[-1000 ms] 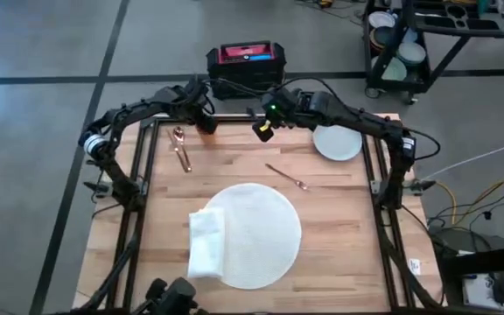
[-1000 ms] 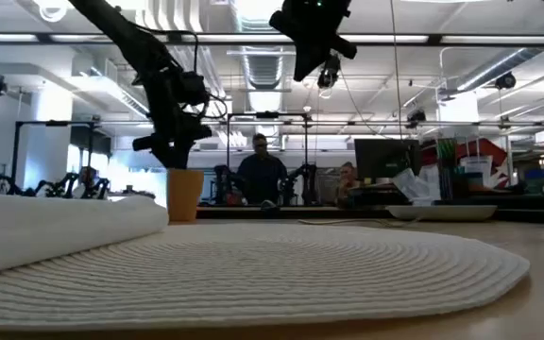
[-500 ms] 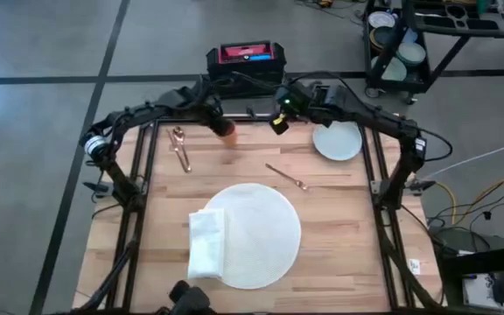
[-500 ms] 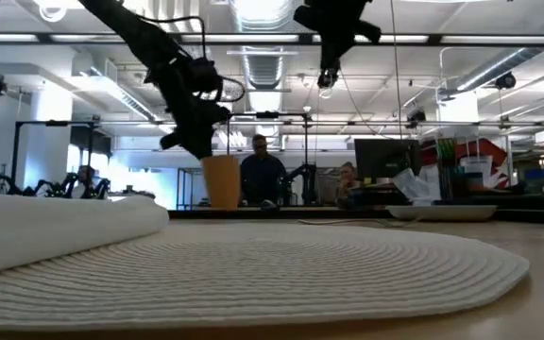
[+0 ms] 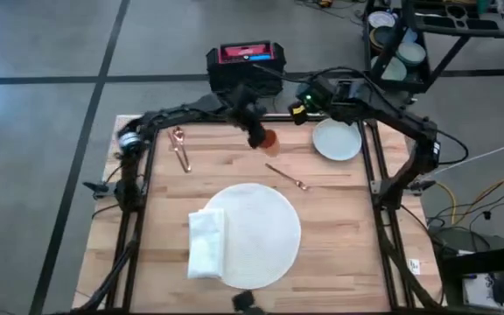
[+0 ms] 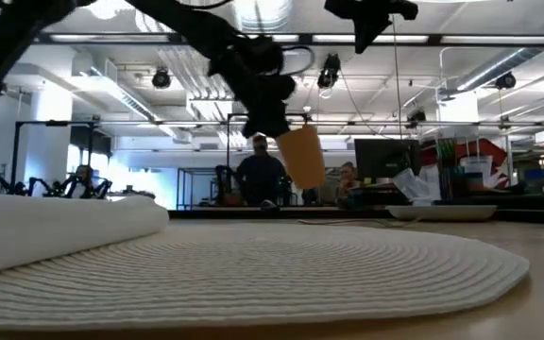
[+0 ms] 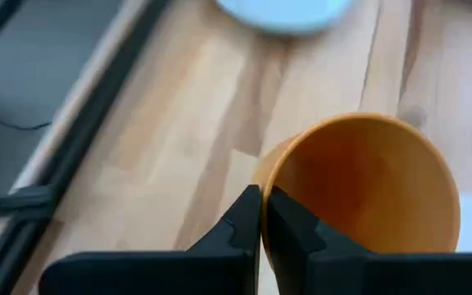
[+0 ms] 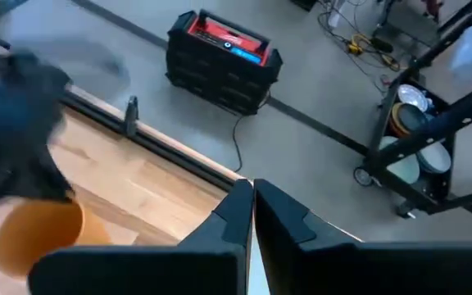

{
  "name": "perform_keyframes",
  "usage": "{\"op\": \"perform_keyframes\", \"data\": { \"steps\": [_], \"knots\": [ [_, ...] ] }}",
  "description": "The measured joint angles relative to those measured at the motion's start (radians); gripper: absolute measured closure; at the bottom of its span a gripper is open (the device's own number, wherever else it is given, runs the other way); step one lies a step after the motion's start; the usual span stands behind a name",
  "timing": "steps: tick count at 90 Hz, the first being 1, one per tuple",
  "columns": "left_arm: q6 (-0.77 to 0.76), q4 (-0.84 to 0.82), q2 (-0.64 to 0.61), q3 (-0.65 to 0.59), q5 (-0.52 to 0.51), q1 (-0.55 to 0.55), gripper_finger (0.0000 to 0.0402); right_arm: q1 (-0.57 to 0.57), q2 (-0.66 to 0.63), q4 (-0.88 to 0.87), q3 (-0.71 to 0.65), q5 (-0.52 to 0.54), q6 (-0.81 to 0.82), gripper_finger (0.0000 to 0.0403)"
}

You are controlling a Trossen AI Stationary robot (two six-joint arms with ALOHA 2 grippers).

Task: Set table place
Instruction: Move the orange cup to the top center of the table

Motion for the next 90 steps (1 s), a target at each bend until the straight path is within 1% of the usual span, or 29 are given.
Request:
{"op": "perform_keyframes", "data": {
  "steps": [7,19,27,36,45,57,68,74,90],
  "knots": [
    [0.084,-0.084,0.072,0.104,-0.087,-0.011,0.0401,0.0,-0.012,0.0,0.0,0.0,0.002,0.0403],
    [0.163,-0.113,0.149,0.256,-0.206,0.002,0.0401,0.0,-0.02,-0.003,0.0,0.0,0.011,0.0403],
    [0.219,-0.158,0.182,0.332,-0.243,0.017,0.0401,0.0,-0.022,-0.007,0.0,0.0,0.009,0.0403],
    [0.261,-0.232,0.214,0.38,-0.247,0.03,0.0401,0.0,-0.022,-0.02,0.0,0.0,-0.001,0.0403],
    [0.265,-0.278,0.231,0.395,-0.241,0.041,0.0401,0.0,-0.022,-0.019,0.0,0.001,-0.009,0.0403],
    [0.262,-0.283,0.237,0.374,-0.227,0.046,0.0402,0.0,-0.022,-0.019,0.0,0.03,-0.013,0.0403],
    [0.219,-0.28,0.238,0.368,-0.142,0.049,0.0402,-0.002,-0.022,-0.019,0.0,0.042,-0.019,0.0403],
    [0.204,-0.277,0.237,0.368,-0.115,0.051,0.0402,-0.002,-0.022,-0.019,0.0,0.044,-0.02,0.0403],
    [0.2,-0.278,0.237,0.368,-0.111,0.063,0.0402,-0.002,-0.023,-0.019,0.0,0.047,-0.019,0.0403]
  ]
}}
